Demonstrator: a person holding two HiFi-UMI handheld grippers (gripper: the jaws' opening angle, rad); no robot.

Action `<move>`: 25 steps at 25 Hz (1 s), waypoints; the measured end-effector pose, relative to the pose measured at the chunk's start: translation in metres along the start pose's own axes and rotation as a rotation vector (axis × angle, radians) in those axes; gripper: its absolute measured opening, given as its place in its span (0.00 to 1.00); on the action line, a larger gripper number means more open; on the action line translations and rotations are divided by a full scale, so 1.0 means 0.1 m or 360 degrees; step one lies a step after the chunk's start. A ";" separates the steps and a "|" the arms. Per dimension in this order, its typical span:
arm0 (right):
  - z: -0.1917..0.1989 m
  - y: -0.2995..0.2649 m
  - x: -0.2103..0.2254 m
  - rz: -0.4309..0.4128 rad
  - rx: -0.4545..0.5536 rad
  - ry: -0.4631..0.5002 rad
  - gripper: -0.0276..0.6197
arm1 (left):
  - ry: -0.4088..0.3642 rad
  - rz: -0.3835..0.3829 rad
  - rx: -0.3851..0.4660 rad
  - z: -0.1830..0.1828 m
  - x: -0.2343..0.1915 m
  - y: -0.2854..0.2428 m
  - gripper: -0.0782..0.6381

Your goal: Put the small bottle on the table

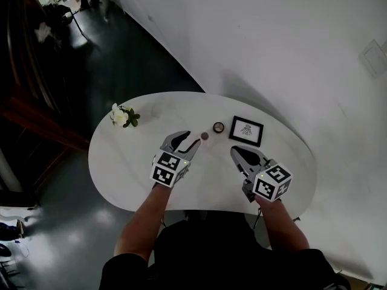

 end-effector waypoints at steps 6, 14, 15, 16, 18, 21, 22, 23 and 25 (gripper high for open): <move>-0.09 0.06 -0.49 -0.0060 0.0042 0.0144 0.06 | -0.0073 0.0022 0.0094 -0.06 0.05 0.50 0.34; -0.31 0.17 -0.90 -0.0112 0.0062 0.0288 0.06 | -0.0169 0.0147 0.0219 -0.22 0.17 1.04 0.26; -0.35 0.18 -0.92 -0.0125 0.0060 0.0310 0.06 | -0.0184 0.0152 0.0228 -0.26 0.19 1.09 0.26; -0.39 0.18 -0.93 -0.0143 0.0060 0.0328 0.06 | -0.0197 0.0152 0.0235 -0.29 0.21 1.12 0.26; -0.46 0.18 -0.94 -0.0180 0.0062 0.0363 0.06 | -0.0207 0.0146 0.0242 -0.35 0.24 1.18 0.26; -0.56 0.19 -0.92 -0.0208 0.0081 0.0399 0.06 | -0.0141 0.0135 0.0254 -0.43 0.27 1.25 0.26; -0.60 0.20 -0.90 -0.0216 0.0096 0.0397 0.06 | -0.0114 0.0125 0.0283 -0.48 0.29 1.28 0.25; -0.65 0.22 -0.89 -0.0228 0.0116 0.0391 0.06 | -0.0095 0.0104 0.0330 -0.53 0.30 1.32 0.19; -0.74 0.28 -0.87 -0.0260 0.0169 0.0360 0.06 | -0.0078 0.0032 0.0431 -0.66 0.31 1.41 0.14</move>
Point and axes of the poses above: the fingertips, and each gripper's own axes: y backward along the fingers, x to its right, z out of its underside, the point moved 5 cm from there along y, backward along the fingers, and after that the axes turned 3 degrees about y, right-handed, at the moved point
